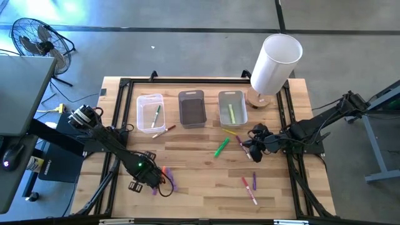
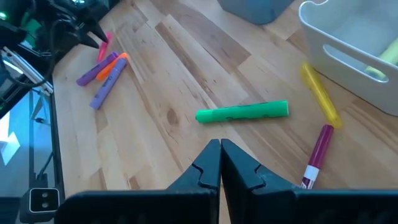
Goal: Pick & Place Markers
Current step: Put the pink pen into the black bin
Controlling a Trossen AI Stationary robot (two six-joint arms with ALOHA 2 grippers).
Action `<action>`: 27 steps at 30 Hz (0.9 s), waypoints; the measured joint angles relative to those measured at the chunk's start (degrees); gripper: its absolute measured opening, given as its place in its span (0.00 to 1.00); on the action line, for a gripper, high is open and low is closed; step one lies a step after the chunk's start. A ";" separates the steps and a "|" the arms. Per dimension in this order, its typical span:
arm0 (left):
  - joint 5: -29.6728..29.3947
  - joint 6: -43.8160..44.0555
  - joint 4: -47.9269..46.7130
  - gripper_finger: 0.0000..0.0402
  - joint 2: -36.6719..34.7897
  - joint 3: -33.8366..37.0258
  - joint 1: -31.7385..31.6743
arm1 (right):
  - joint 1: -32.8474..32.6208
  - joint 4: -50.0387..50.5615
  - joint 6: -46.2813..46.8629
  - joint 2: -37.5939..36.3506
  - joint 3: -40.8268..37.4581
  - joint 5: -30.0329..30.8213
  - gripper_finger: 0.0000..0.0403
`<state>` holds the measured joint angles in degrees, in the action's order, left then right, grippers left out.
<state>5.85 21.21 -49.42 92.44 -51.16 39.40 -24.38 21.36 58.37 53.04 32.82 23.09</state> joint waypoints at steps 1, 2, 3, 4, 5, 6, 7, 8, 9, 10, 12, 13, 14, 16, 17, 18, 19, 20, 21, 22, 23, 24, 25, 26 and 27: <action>0.06 0.02 0.61 0.32 0.00 0.48 0.02 | 0.00 -0.15 0.18 0.00 0.00 0.16 0.00; 0.06 0.02 0.83 0.32 0.00 0.90 0.02 | 0.00 -0.29 0.20 0.00 0.00 0.30 0.00; 0.06 0.02 0.96 0.32 0.00 1.37 0.02 | 0.00 -0.51 0.20 0.00 0.00 0.38 0.00; 0.01 0.02 1.24 0.32 -0.01 1.89 0.01 | 0.00 -0.85 0.18 0.00 0.00 0.38 0.00; -0.12 0.13 1.63 0.31 -0.14 2.31 0.00 | 0.00 -1.25 0.18 0.00 0.00 0.40 0.00; -0.39 0.50 1.78 0.31 -0.23 2.77 0.00 | 0.00 -1.66 0.16 0.00 0.00 0.40 0.00; -0.56 1.12 1.96 0.30 -0.29 3.26 0.00 | 0.00 -1.98 0.16 0.00 0.00 0.46 0.00; -0.65 1.62 2.00 0.29 -0.31 3.62 0.00 | 0.00 -2.16 0.16 0.00 0.00 0.51 0.00; -0.66 2.14 2.00 0.27 -0.31 3.91 0.00 | 0.00 -2.26 0.09 0.00 0.00 0.51 0.00; -0.66 2.95 2.00 0.23 -0.31 4.12 0.00 | 0.00 -2.37 -0.16 0.00 0.00 0.53 0.00; -0.43 4.26 2.14 0.15 -0.28 4.20 0.00 | 0.00 -2.39 -0.41 0.00 0.00 0.55 0.00; -0.12 4.87 2.32 0.11 -0.26 4.21 -0.02 | 0.00 -2.39 -0.98 0.00 0.00 0.53 0.00; 0.28 5.35 2.62 0.07 -0.26 4.28 -0.02 | 0.00 -2.40 -2.14 0.00 0.00 0.48 0.00; 0.79 6.05 3.50 0.07 -0.24 4.35 -0.02 | 0.00 -2.40 -5.16 0.00 0.00 -0.41 0.00; 0.88 6.09 3.81 0.07 -0.24 4.36 -0.02 | 0.00 -2.39 -6.58 0.00 0.00 -1.50 0.00; 0.90 6.20 4.05 0.09 -0.24 4.38 -0.02 | 0.00 -2.39 -7.74 0.00 0.00 -2.80 0.00; 0.99 6.46 4.15 0.11 -0.20 4.32 -0.02 | 0.00 -2.39 -8.40 0.00 0.00 -3.93 0.00; 1.00 7.18 4.06 0.13 -0.16 4.12 -0.02 | -0.01 -2.39 -8.90 0.02 0.00 -4.64 0.00; 0.83 8.36 3.75 0.15 -0.13 3.78 -0.02 | -0.02 -2.39 -9.29 0.02 0.00 -5.24 0.00; 0.67 9.71 3.20 0.15 -0.08 3.34 -0.02 | -0.02 -2.40 -9.43 0.02 0.00 -5.60 0.00; 0.65 10.85 2.55 0.15 0.00 2.83 -0.02 | 0.00 -2.40 -9.44 0.02 0.00 -5.71 0.00; 0.65 11.69 1.85 0.13 0.04 2.26 -0.02 | 0.00 -2.38 -9.44 0.02 0.00 -5.81 0.00; 0.71 12.12 1.05 0.11 -0.04 1.65 -0.02 | -0.02 -2.38 -9.45 0.02 0.00 -5.98 0.00; 1.43 12.78 0.35 0.08 -0.19 0.96 0.05 | -0.02 -2.38 -9.61 0.02 0.00 -6.32 0.00; 1.88 13.69 -0.13 0.07 -0.82 0.27 0.18 | -0.02 -2.38 -9.93 0.02 0.00 -6.89 0.00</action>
<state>7.74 34.90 -49.55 91.62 -50.89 39.58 -24.40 18.98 48.44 53.06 32.82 16.20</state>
